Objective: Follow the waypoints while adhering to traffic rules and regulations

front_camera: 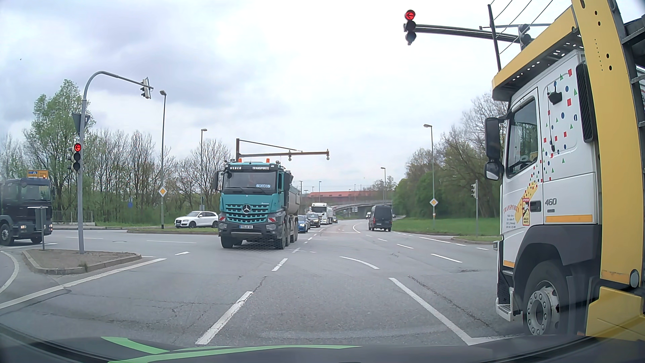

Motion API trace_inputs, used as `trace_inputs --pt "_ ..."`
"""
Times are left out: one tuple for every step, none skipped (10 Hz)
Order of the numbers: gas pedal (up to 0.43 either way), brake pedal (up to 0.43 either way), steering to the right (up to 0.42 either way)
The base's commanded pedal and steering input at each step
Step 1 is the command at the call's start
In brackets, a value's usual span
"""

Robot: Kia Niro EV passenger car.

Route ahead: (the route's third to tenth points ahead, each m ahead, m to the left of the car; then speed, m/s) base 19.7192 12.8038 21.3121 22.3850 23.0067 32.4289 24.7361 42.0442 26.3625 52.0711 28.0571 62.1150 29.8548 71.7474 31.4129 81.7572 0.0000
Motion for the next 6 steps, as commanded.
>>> trace_inputs --pt "0.0 0.311 0.008" --pt "0.0 0.311 0.007" --pt "0.0 0.311 0.008" --pt "0.0 0.311 0.007" --pt "0.0 0.311 0.007" --pt "0.0 0.311 0.008"
